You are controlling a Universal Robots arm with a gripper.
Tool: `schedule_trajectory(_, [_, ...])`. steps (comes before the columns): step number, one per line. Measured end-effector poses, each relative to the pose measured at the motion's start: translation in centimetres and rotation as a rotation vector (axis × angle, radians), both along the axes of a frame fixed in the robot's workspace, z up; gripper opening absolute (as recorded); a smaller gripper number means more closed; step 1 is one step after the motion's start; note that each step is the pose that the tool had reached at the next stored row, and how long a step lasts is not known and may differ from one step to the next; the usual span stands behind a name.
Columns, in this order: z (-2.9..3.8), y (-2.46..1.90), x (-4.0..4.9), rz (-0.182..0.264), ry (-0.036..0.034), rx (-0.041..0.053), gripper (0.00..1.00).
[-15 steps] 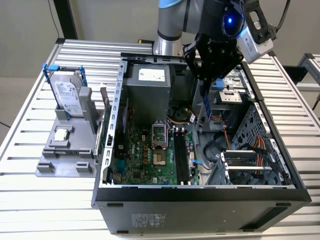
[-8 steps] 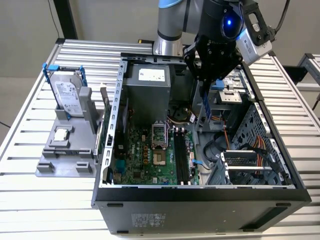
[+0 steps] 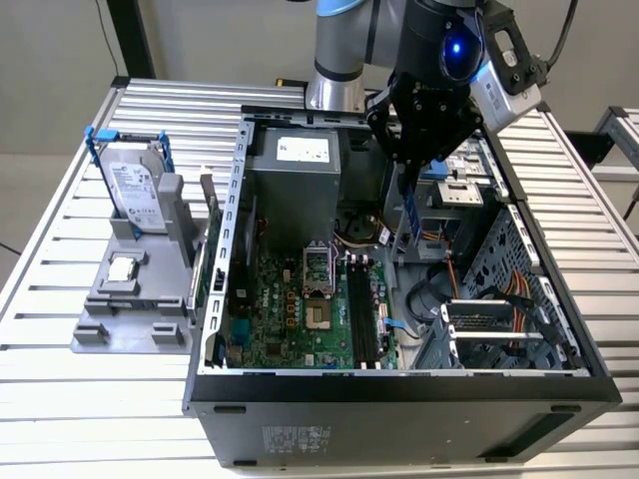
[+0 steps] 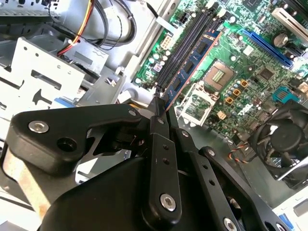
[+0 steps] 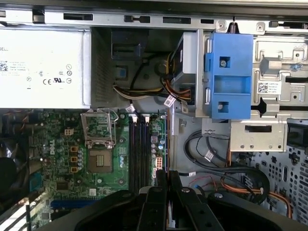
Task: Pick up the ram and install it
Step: 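Insert the ram into the slot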
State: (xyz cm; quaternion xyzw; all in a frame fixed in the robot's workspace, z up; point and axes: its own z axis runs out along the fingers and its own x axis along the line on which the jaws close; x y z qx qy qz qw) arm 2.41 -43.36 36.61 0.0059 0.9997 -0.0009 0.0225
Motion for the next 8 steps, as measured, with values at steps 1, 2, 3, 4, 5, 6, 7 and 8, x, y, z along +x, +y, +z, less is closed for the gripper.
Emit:
schedule_trajectory(1, [-0.03,0.00,0.00,0.000,0.0000,0.0000,0.00])
schedule_trajectory(2, [-0.05,0.01,0.00,0.000,0.0000,0.0000,0.00])
schedule_trajectory(3, [-0.08,0.01,0.00,0.000,0.0000,0.0000,0.00])
schedule_trajectory(4, [-0.10,0.02,0.00,0.000,0.0000,-0.0001,0.00])
schedule_trajectory(5, [-0.21,0.02,0.00,0.000,0.0000,-0.0001,0.00])
schedule_trajectory(6, [-0.33,0.02,0.00,0.000,-0.0001,0.0001,0.00])
schedule_trajectory(7, [-0.35,0.02,0.00,0.000,0.0000,0.0000,0.00])
schedule_trajectory(8, [-0.36,0.02,0.00,0.000,0.0000,-0.0001,0.00])
